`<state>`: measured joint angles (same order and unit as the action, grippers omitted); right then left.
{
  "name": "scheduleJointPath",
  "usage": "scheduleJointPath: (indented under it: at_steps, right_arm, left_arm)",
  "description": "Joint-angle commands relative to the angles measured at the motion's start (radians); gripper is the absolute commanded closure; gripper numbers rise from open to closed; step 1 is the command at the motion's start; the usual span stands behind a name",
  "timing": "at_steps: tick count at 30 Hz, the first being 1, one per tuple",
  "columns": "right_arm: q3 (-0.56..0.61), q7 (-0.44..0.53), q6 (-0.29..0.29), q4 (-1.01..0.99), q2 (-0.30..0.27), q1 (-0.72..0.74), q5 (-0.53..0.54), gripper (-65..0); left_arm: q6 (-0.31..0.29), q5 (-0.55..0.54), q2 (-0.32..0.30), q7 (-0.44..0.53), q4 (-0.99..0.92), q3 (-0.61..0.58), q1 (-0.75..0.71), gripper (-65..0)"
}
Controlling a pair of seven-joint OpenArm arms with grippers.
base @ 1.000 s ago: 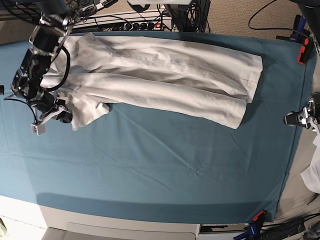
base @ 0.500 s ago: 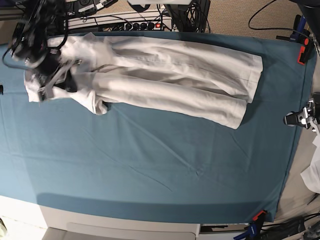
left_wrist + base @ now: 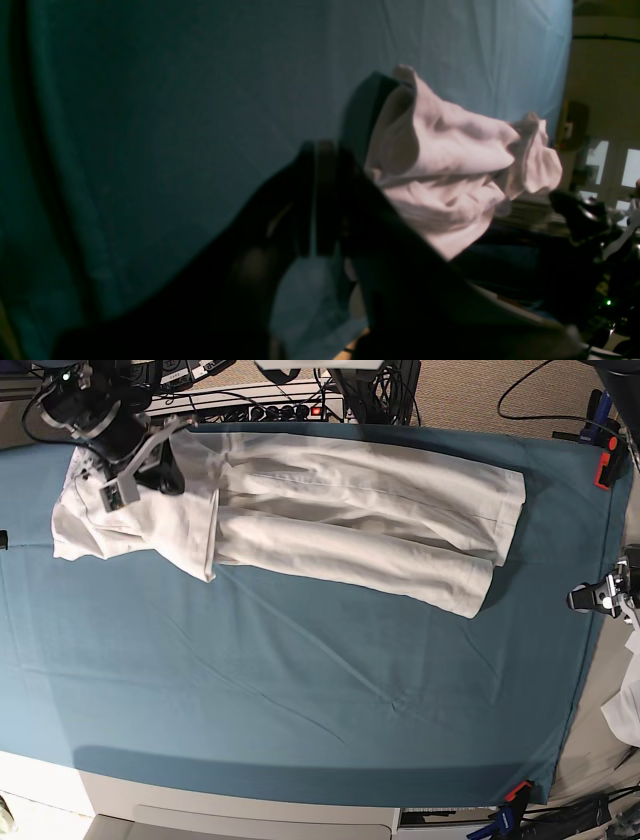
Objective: Fold the T-shirt properly
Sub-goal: 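Grasp the collar end of the folded shirt with the right gripper and tuck it, then move the left gripper to the hem end of the folded shirt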
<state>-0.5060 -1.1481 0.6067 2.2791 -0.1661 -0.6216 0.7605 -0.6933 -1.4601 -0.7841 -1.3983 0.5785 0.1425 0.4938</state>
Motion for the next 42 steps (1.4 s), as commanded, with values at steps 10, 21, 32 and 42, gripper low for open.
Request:
scheduleJointPath:
  at_steps: [10, 21, 32, 42]
  right_arm:
    - [-0.005, -0.055, 0.042, 0.018, -0.009, -0.07, 0.064, 0.0]
    - [-0.083, 0.006, 0.077, 0.077, 0.02, -0.119, 0.114, -29.5]
    - [-0.266, 0.179, -0.132, 0.077, 0.177, 0.125, -0.034, -29.5]
    - [-0.267, 0.214, -0.193, 0.063, 0.177, 0.137, -0.107, -29.4]
  left_arm:
    - [-0.005, -0.023, -0.028, 0.002, 0.013, 0.005, 0.024, -2.3]
    - [-0.005, -0.023, -0.031, 0.002, 0.013, 0.005, 0.024, -39.7]
    - [-0.005, -0.023, 0.04, 0.002, 0.013, -0.036, -0.057, -39.7]
    - [-0.005, -0.023, 0.187, 0.002, 0.013, -0.175, -0.071, -39.7]
